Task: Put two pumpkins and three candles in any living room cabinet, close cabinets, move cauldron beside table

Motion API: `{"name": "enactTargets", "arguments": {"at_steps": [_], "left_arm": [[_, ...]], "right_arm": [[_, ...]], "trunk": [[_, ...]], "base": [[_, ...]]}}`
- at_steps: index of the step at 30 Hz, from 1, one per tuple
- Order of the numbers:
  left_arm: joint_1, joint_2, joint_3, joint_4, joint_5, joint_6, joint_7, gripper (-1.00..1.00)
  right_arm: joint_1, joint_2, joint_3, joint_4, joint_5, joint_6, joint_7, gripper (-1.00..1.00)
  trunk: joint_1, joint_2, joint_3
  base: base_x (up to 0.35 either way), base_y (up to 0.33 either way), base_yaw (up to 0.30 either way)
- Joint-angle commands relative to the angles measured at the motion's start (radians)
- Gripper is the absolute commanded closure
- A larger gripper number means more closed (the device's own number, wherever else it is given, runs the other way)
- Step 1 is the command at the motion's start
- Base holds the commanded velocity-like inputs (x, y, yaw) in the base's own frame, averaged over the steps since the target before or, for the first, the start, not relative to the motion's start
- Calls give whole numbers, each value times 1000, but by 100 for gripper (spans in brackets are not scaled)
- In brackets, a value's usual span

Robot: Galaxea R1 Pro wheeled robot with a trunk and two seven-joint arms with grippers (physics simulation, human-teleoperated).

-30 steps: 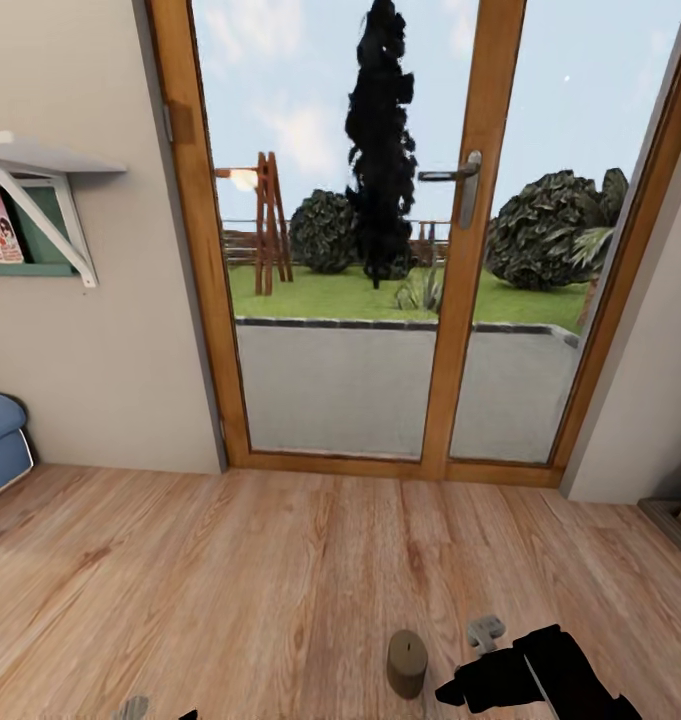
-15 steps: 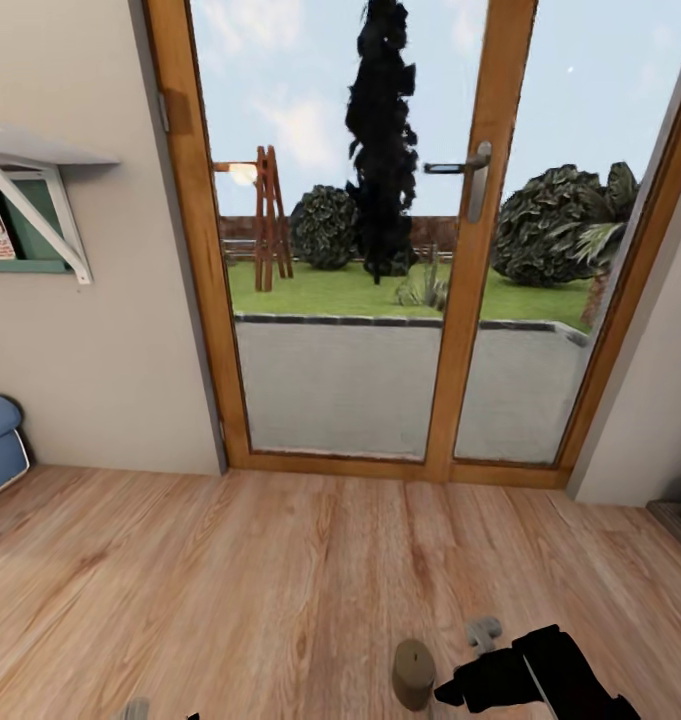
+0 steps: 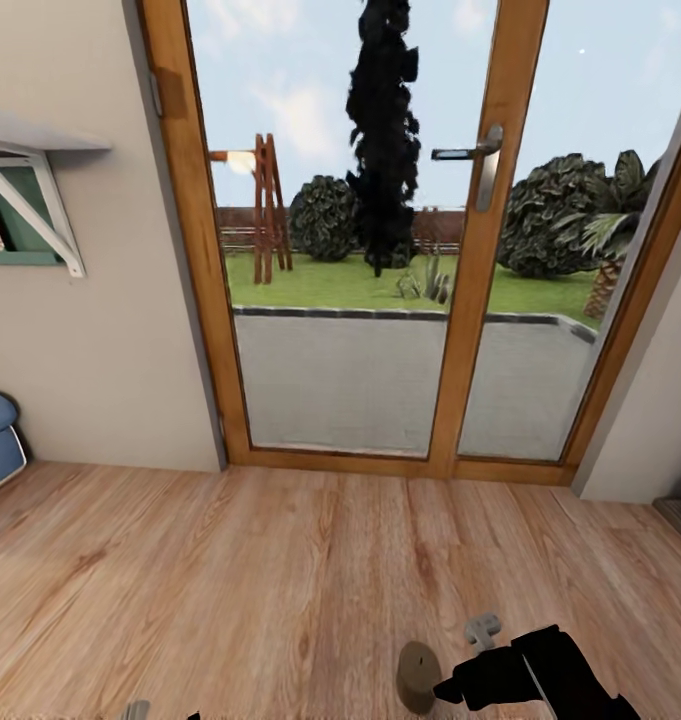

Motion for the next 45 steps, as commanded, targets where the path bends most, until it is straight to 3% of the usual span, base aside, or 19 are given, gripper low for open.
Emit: {"name": "enactTargets", "arguments": {"at_steps": [1, 8, 9, 10, 14, 20, 21, 22, 24, 27, 36, 45], "left_arm": [[0, 0, -2, 0, 9, 10, -3, -100], [0, 0, -3, 0, 9, 9, 0, -100], [0, -1, -3, 0, 8, 9, 6, -100], [0, -1, -3, 0, 10, 9, 35, -100], [0, -1, -4, -1, 10, 9, 74, -100], [0, -1, -4, -1, 10, 9, 81, -100], [0, -1, -4, -1, 10, 9, 82, -100], [0, 0, -3, -1, 10, 9, 81, -100], [0, 0, -3, -1, 10, 9, 80, -100], [0, 0, -2, -1, 10, 10, 79, -100], [0, 0, -3, -1, 10, 10, 75, -100], [0, 0, -4, -1, 10, 10, 73, -100]], "right_arm": [[-1, -1, 1, -2, 10, 2, 9, -100], [-2, 5, 1, -21, 3, 30, 5, -100], [-3, 16, 2, -39, 7, 51, 3, -100], [-9, 49, 5, -85, 19, 104, -17, -100], [-77, 96, 11, -143, 58, 191, -78, -100], [-182, 126, 14, -143, 70, 227, -95, -100], [-245, 156, 21, -100, 76, 233, -106, -100], [-280, 169, 33, -62, 87, 234, -117, -100], [-313, 179, 44, -11, 99, 234, -131, -100], [-383, 217, 55, 104, 112, 232, -171, -100], [-423, 247, 72, 209, 114, 222, -237, -100], [-425, 238, 101, 247, 111, 194, -245, -100]], "trunk": [[0, -1, -5], [3, -2, -32], [4, -3, -36], [4, -3, -40], [6, -4, -55], [9, -5, -78], [9, -5, -82], [10, -6, -86], [11, -6, -94], [12, -7, -106], [16, -9, -140], [20, -11, -175]], "base": [[0, 0, 0], [0, 0, 0], [0, 0, 0], [0, 0, 0], [0, 0, 0], [0, 0, 0], [0, 0, 0], [0, 0, 0], [0, 0, 0], [0, 0, 0], [0, 0, 0], [0, 0, 0]]}}
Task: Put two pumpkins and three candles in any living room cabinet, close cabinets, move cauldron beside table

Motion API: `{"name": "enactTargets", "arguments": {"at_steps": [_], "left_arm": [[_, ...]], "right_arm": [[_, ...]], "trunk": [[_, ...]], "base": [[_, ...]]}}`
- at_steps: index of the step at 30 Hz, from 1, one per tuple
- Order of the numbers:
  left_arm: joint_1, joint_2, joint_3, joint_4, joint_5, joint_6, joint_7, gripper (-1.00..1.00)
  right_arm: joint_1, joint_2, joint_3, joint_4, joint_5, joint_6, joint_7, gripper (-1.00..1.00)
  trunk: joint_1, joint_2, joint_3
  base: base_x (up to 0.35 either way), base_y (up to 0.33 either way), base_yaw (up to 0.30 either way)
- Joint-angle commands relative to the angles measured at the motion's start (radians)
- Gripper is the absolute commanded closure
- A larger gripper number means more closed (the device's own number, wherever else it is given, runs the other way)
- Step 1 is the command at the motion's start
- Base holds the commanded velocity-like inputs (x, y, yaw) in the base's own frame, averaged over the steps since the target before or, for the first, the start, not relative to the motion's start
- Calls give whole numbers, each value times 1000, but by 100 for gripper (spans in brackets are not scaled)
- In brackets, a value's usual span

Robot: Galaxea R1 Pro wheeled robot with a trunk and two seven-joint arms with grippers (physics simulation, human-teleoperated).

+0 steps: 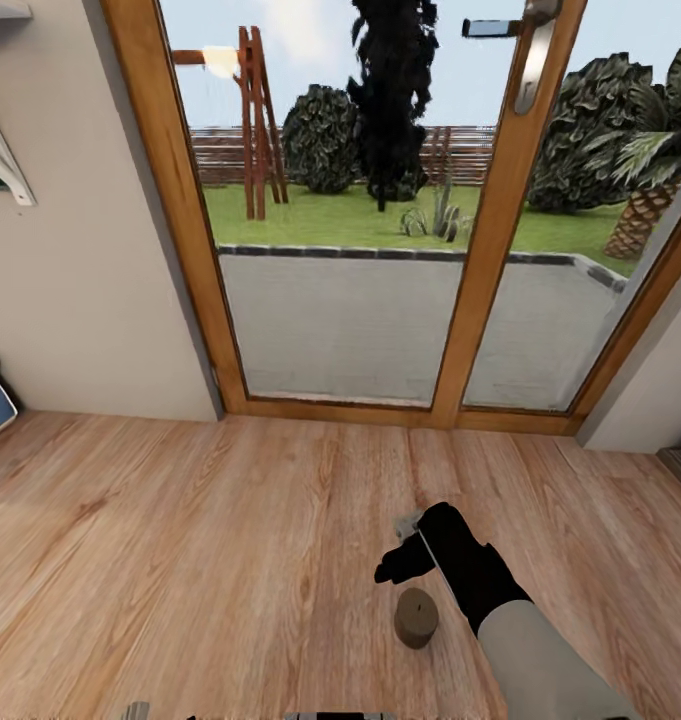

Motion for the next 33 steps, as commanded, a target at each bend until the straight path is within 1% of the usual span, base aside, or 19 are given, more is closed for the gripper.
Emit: {"name": "enactTargets", "arguments": {"at_steps": [1, 2, 7, 8, 11, 13, 14, 16, 18, 19, 23, 27, 30, 33], "left_arm": [[0, 0, -3, 0, 10, 10, -3, -100], [0, 0, -3, 0, 10, 10, -3, -100], [0, 0, -3, -1, 10, 10, -3, -100], [0, 0, -3, -1, 10, 10, -3, -100], [0, 0, -2, -1, 10, 10, -2, -100], [0, 0, -2, -1, 10, 10, -2, -100], [0, 0, -2, -1, 10, 10, -3, -100], [0, 0, -2, -1, 10, 10, -5, -100], [0, 0, -2, -2, 10, 11, -8, -100], [0, 0, -3, -3, 10, 11, -10, -100], [0, 0, -3, -4, 10, 12, -8, -100], [0, 0, -4, -5, 10, 12, -5, -100], [0, 0, -5, -5, 9, 13, 0, -100], [0, -1, -5, -5, 9, 12, 4, -100]], "right_arm": [[0, -4, 0, 0, 8, 2, 8, -100], [0, -7, -1, 0, 7, 2, 8, -100], [-1, -44, -4, -2, 4, 1, 8, -100], [-1, -70, -8, -8, 3, 0, 8, -100], [-1, -105, -10, -12, 0, -4, 8, -100], [-1, -114, -10, -13, -1, -10, 9, -100], [-1, -119, -10, -14, -1, -16, 12, -100], [-1, -123, -10, -14, -2, -21, 17, -100], [-1, -127, -9, -18, -4, -38, 35, -100], [-1, -127, -2, -26, -3, -69, 72, -100], [0, -123, 8, -30, 5, -102, 107, -100], [0, -121, 20, -22, 4, -110, 132, -100], [1, -115, 26, -5, 6, -113, 184, -100], [1, -111, 30, 6, 7, -114, 201, -100]], "trunk": [[0, -1, -5], [1, -1, -9], [3, -2, -28], [3, -2, -32], [5, -3, -44], [6, -3, -51], [6, -3, -51], [6, -3, -51], [6, -3, -51], [6, -3, -51], [6, -3, -51], [6, -3, -51], [6, -3, -51], [6, -3, -51]], "base": [[0, 0, 0], [0, 0, 0], [0, 0, 0], [0, 0, 0], [0, 0, 0], [0, 0, 0], [0, 0, 0], [0, 0, 0], [0, 0, 0], [0, 0, 0], [3, 0, 0], [144, 32, 0], [281, 81, 0], [217, 66, 0]]}}
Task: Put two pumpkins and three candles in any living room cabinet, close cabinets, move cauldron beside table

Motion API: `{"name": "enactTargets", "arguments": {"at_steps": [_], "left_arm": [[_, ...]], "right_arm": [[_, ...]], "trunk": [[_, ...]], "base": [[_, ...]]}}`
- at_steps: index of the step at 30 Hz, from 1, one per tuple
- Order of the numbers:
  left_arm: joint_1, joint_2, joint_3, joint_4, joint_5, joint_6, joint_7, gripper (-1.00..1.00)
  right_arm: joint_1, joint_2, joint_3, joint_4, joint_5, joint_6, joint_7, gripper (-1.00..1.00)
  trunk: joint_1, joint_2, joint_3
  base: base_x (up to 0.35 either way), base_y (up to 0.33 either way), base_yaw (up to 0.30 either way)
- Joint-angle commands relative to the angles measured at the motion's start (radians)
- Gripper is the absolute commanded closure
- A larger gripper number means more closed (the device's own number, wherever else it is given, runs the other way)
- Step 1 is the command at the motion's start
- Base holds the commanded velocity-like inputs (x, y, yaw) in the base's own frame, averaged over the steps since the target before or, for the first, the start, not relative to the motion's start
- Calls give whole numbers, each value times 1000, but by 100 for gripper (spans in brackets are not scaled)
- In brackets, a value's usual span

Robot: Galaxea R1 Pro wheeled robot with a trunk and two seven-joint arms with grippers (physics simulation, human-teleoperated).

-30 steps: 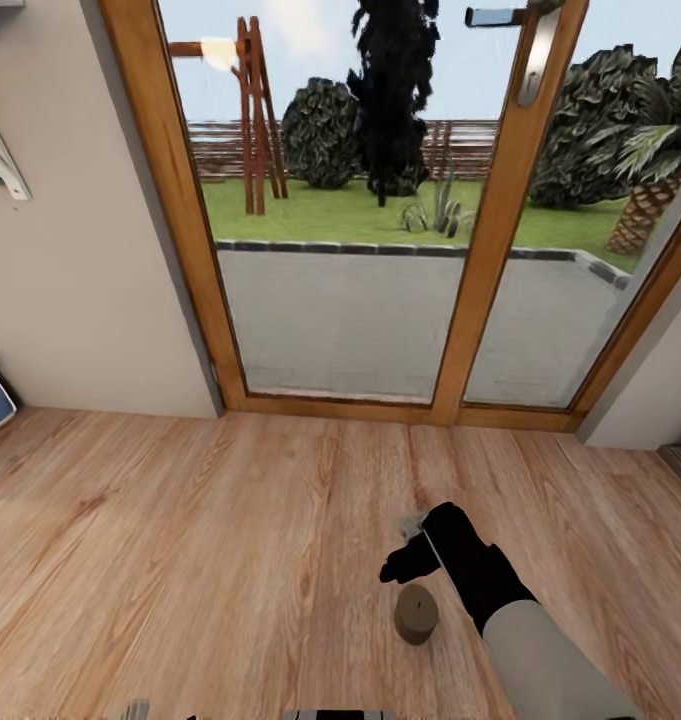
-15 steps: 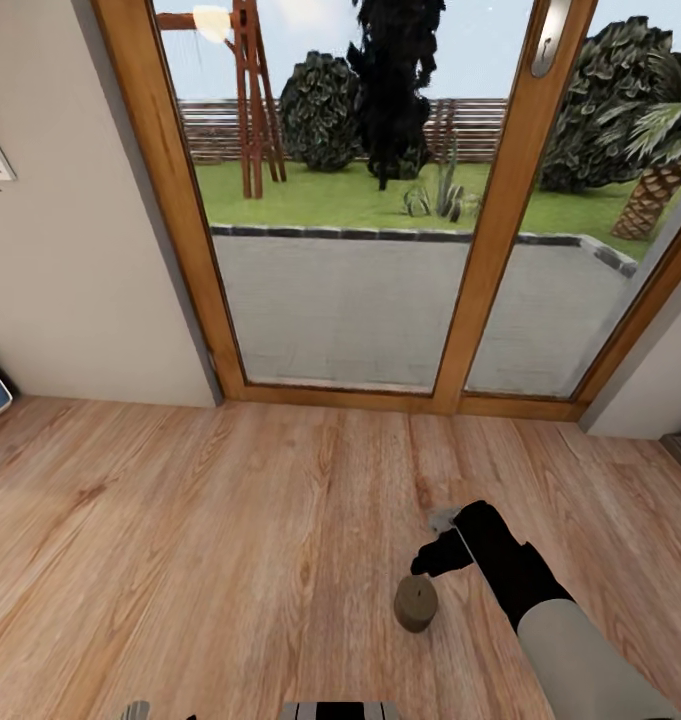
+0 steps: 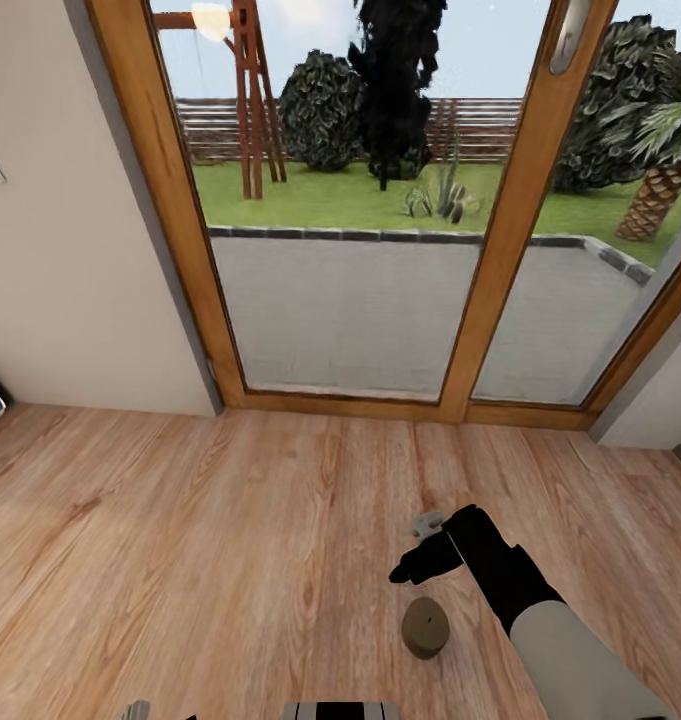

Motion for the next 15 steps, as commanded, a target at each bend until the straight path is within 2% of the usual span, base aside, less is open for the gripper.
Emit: {"name": "enactTargets", "arguments": {"at_steps": [1, 9, 15], "left_arm": [[0, 0, -2, 0, 10, 9, -1, -100], [0, 0, -1, 0, 10, 8, 0, -100], [0, 1, 0, 0, 10, 8, -2, -100]], "right_arm": [[0, 2, 4, 6, 11, 1, 13, -100], [0, 7, 6, 33, 13, 0, 11, -100], [0, 2, 4, 51, 16, -39, -29, -100]], "trunk": [[0, 0, -1], [0, 0, -1], [3, -2, -24]], "base": [[103, 31, 0], [25, 7, 0], [2, 0, 0]]}}
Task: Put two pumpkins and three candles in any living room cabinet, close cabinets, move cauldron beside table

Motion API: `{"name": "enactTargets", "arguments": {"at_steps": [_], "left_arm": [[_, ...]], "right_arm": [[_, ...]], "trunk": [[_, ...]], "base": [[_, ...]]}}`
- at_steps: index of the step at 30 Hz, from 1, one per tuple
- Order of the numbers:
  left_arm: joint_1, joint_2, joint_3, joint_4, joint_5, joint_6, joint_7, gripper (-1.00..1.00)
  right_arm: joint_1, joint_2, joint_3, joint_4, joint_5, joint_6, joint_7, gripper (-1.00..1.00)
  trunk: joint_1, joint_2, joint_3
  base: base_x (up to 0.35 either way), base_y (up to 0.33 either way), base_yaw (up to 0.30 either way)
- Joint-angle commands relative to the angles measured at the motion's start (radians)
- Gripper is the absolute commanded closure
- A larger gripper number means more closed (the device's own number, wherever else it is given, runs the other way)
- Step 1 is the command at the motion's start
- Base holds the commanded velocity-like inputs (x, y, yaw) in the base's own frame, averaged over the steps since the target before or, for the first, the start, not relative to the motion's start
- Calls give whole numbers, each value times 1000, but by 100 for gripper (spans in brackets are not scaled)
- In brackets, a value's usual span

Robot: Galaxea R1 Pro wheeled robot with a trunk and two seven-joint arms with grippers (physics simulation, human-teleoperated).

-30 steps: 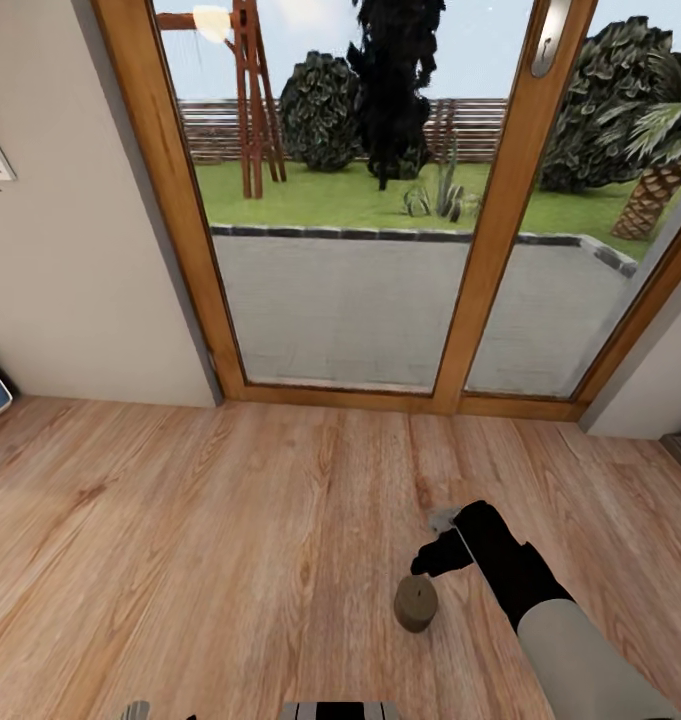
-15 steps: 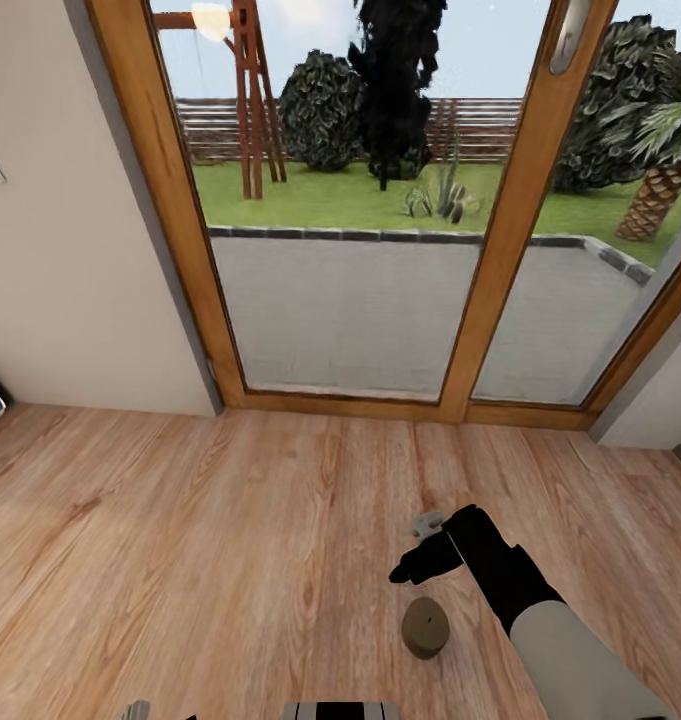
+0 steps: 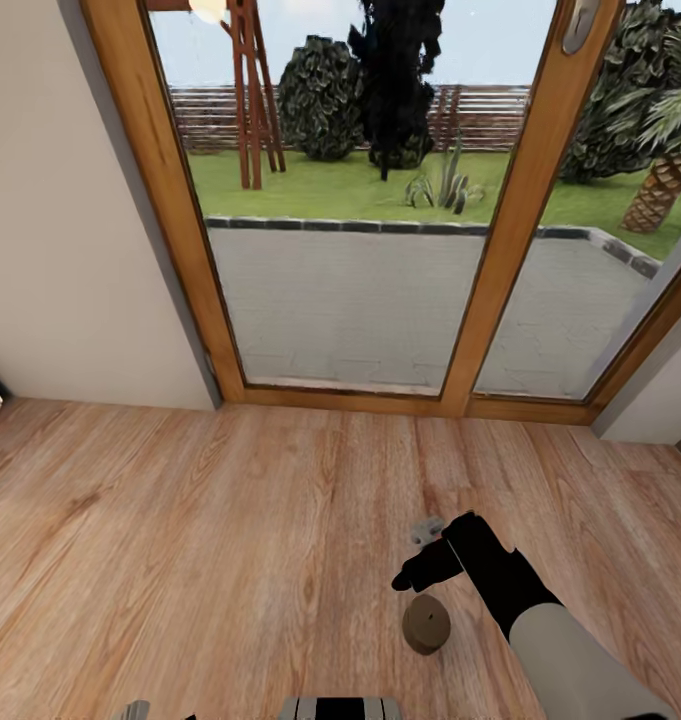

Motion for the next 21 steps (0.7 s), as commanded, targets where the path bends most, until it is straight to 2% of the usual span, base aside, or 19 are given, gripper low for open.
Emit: {"name": "enactTargets", "arguments": {"at_steps": [1, 3, 7, 9, 11, 21], "left_arm": [[0, 1, -2, 0, 10, 10, -3, -100], [0, 1, -2, 0, 10, 10, -3, -100], [0, 1, -2, 0, 9, 11, -3, -100], [0, 1, -2, 0, 9, 11, -3, -100], [0, 1, -3, 0, 9, 10, -2, -100], [0, 1, -3, 0, 9, 10, -8, -100]], "right_arm": [[0, 0, 1, 5, 9, -9, -20, -100], [0, 2, 0, 11, 7, -21, -57, -100], [0, 4, -3, 19, -1, -60, -175, -100], [0, 4, -5, 20, -4, -70, -207, -100], [0, 4, -7, 22, -7, -78, -228, -100], [0, 5, -4, 22, -4, -82, -238, -100]], "trunk": [[0, -1, -5], [1, -1, -13], [3, -2, -28], [4, -2, -36], [5, -3, -43], [9, -5, -82]], "base": [[0, 0, 0], [0, 0, 0], [0, 0, 0], [0, 0, 0], [0, 0, 0], [0, 0, 0]]}}
